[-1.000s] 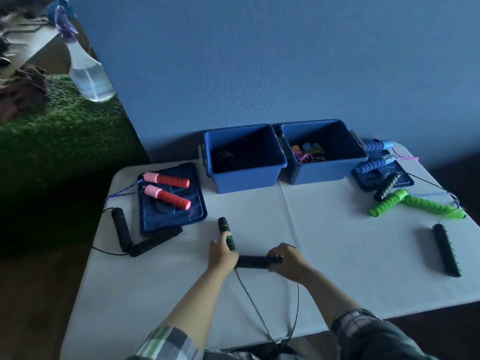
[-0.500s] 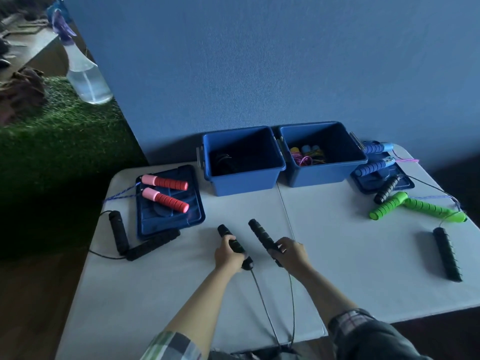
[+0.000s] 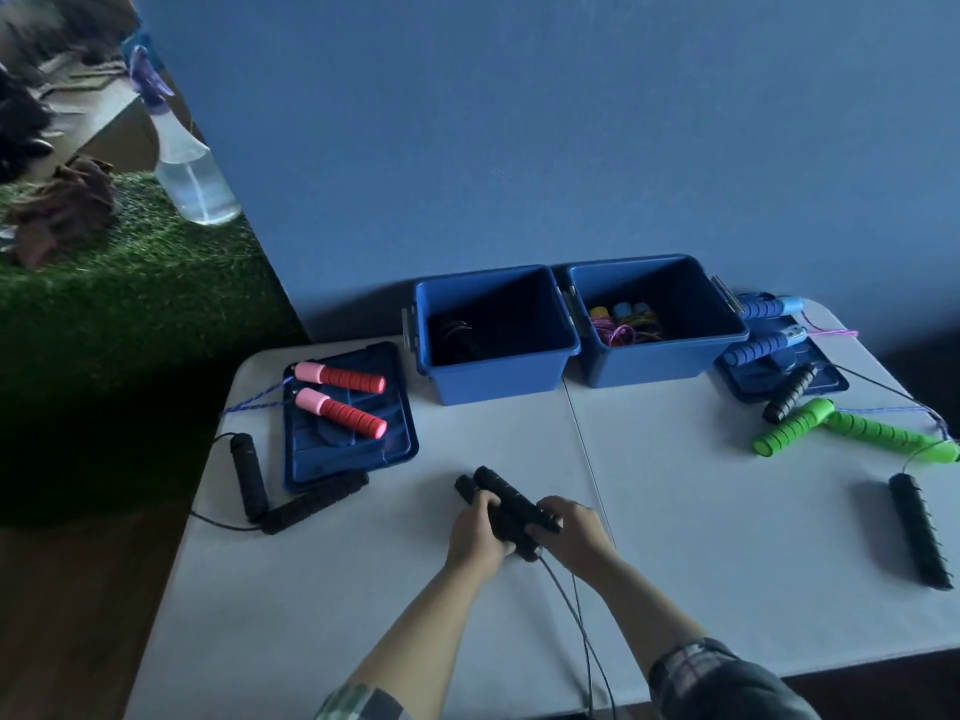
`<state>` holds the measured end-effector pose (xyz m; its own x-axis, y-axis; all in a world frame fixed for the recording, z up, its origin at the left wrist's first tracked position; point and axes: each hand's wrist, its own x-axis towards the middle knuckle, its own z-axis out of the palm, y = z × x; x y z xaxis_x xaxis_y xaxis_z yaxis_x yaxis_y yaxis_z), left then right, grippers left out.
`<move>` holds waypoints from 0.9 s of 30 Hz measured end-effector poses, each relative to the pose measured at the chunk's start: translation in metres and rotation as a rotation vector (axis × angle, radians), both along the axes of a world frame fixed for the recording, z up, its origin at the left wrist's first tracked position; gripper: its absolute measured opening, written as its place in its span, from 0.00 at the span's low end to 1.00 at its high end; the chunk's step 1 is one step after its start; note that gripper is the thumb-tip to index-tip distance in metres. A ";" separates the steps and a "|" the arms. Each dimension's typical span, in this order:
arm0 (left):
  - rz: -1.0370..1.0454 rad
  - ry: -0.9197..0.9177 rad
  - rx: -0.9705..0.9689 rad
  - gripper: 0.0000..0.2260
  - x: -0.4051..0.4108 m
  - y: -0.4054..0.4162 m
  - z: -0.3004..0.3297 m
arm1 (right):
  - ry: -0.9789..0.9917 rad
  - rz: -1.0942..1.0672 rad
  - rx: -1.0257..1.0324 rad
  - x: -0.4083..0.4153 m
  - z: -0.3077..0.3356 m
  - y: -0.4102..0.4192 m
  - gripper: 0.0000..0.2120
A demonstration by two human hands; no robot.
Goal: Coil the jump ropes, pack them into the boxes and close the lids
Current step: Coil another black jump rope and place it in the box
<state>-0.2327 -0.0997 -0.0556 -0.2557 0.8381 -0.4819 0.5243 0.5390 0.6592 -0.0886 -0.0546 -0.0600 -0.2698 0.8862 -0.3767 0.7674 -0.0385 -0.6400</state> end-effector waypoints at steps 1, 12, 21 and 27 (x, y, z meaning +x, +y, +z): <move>-0.072 0.109 0.021 0.22 -0.003 0.000 0.000 | -0.011 0.036 -0.008 0.003 0.000 -0.001 0.17; -0.899 0.695 0.048 0.31 -0.019 0.026 0.009 | -0.035 0.237 -0.050 0.024 -0.007 0.002 0.38; -0.757 0.770 0.005 0.35 -0.010 0.020 0.005 | -0.073 0.069 -0.005 0.032 -0.010 0.014 0.19; -0.828 0.799 0.059 0.35 -0.018 0.018 0.000 | -0.088 0.060 0.050 0.033 -0.018 0.013 0.19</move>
